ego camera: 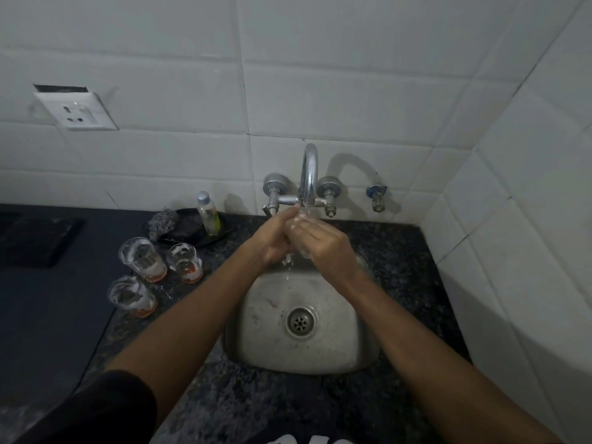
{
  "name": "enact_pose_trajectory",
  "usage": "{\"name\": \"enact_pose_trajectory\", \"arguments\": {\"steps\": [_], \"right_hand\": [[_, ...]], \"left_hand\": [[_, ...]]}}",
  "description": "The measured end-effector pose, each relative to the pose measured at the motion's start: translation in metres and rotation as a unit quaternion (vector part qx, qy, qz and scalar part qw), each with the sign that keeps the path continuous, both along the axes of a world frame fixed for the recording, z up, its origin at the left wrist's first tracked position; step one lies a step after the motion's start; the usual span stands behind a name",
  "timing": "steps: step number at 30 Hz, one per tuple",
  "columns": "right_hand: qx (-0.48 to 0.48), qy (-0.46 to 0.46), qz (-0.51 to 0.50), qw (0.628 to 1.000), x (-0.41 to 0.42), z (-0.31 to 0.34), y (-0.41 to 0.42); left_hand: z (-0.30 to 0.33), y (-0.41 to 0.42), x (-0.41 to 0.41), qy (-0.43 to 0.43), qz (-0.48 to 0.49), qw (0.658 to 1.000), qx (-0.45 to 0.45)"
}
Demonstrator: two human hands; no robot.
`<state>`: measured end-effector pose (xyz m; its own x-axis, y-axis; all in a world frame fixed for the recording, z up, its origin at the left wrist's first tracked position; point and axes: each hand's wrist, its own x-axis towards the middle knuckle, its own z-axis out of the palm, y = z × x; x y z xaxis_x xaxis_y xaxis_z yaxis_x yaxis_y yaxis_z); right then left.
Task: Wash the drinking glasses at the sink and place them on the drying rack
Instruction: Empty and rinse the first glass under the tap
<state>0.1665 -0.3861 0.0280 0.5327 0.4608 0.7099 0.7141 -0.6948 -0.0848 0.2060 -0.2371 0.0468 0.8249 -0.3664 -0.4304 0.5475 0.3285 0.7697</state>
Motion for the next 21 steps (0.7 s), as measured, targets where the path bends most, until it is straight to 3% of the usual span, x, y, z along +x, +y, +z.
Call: {"name": "enact_pose_trajectory", "arguments": {"steps": [4, 8, 10, 12, 14, 19, 21], "right_hand": [[0.154, 0.091, -0.056, 0.982, -0.003, 0.008, 0.010], [-0.025, -0.018, 0.020, 0.999, -0.002, -0.001, 0.007], [-0.024, -0.010, 0.023, 0.999, 0.000, -0.004, 0.005], [0.100, 0.084, -0.016, 0.991, -0.003, 0.002, 0.011], [0.215, 0.171, -0.078, 0.958, -0.007, 0.014, 0.019], [0.237, 0.335, -0.083, 0.908, -0.023, 0.027, 0.016], [0.267, 0.448, -0.060, 0.851, -0.023, 0.028, 0.007]], "left_hand": [[-0.007, 0.002, -0.003, -0.013, 0.060, 0.997, -0.054], [-0.010, 0.000, -0.003, 0.041, 0.036, 0.996, -0.073], [-0.010, -0.001, -0.001, 0.036, 0.007, 0.998, -0.047], [-0.010, 0.000, -0.001, 0.019, 0.013, 0.999, -0.048], [-0.012, 0.000, -0.003, 0.008, 0.038, 0.997, -0.073], [-0.020, 0.002, -0.005, -0.031, 0.056, 0.992, -0.113], [-0.024, 0.005, -0.002, -0.056, 0.076, 0.988, -0.118]]}}
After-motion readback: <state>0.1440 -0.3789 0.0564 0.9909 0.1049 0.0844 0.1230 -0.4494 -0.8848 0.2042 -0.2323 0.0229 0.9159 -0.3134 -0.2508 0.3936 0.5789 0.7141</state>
